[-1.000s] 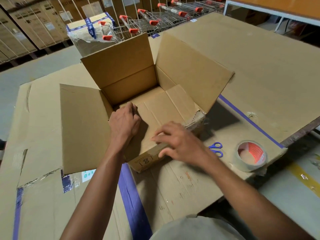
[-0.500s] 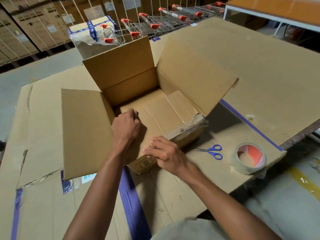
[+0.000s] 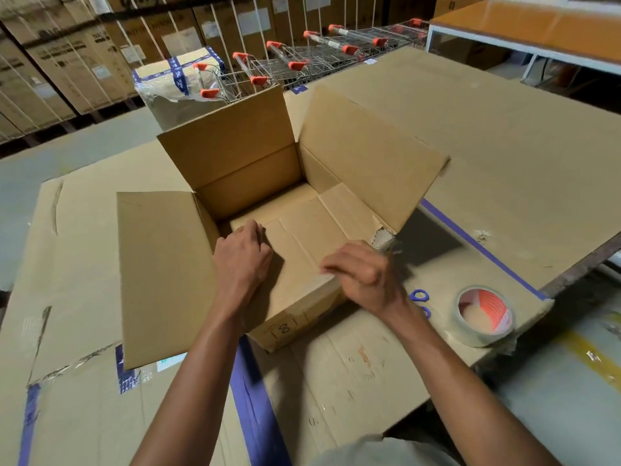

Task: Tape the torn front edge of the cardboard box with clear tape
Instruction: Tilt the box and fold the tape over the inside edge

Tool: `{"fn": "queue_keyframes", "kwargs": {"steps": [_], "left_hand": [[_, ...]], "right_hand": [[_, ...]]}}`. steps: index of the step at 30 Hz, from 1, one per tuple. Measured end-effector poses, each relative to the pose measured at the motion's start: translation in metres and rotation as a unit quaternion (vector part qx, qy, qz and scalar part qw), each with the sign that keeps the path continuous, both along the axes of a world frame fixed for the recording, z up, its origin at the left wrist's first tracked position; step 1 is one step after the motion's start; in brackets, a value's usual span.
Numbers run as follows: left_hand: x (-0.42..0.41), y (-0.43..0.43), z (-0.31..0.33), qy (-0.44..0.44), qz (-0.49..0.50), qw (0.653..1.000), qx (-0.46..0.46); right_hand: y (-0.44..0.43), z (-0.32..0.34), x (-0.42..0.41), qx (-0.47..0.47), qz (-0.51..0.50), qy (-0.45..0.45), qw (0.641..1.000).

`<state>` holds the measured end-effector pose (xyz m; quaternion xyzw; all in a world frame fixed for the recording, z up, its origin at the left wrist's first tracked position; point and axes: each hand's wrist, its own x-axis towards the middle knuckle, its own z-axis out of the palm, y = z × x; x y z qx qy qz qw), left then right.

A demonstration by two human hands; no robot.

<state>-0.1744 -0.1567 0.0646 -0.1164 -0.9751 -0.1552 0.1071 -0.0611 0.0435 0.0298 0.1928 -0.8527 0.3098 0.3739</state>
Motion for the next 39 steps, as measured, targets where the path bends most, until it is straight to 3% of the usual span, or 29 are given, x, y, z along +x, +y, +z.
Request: {"fn": "queue_keyframes", "kwargs": {"steps": [2,4,8,12,15,21,25,27,34,39], "left_hand": [[0.0,-0.001,0.0,-0.001,0.0,1.0,0.0],[0.0,-0.002,0.0,0.002,-0.009,1.0,0.004],[0.002,-0.002,0.0,0.007,-0.029,1.0,0.005],[0.003,-0.005,-0.005,-0.024,-0.009,0.999,-0.023],[0.003,-0.004,-0.01,-0.05,0.001,0.998,-0.046],[0.005,0.002,-0.012,-0.051,-0.008,0.993,-0.102],[0.001,-0.003,0.002,0.011,-0.017,0.993,-0.115],[0.001,-0.003,0.019,0.041,-0.018,0.993,-0.109],[-0.007,-0.018,0.135,0.189,-0.019,0.975,-0.115],[-0.007,-0.03,0.246,0.314,0.027,0.942,-0.117]], "right_hand": [[-0.023,-0.003,-0.005,0.099,0.078,-0.021,0.992],[-0.033,-0.013,-0.005,0.133,0.109,-0.055,0.984],[0.006,-0.024,-0.001,0.088,0.107,-0.065,0.988],[0.036,-0.017,0.0,0.041,0.026,-0.116,0.992],[0.042,-0.021,0.007,0.062,0.005,-0.145,0.987],[0.039,-0.016,0.003,0.009,-0.024,-0.158,0.987],[0.038,0.013,-0.011,0.063,-0.028,-0.273,0.959],[0.038,0.031,-0.02,0.09,-0.041,-0.291,0.952],[0.044,0.141,-0.053,0.151,-0.094,-0.202,0.963],[0.031,0.25,-0.076,0.23,-0.212,-0.162,0.936]]}}
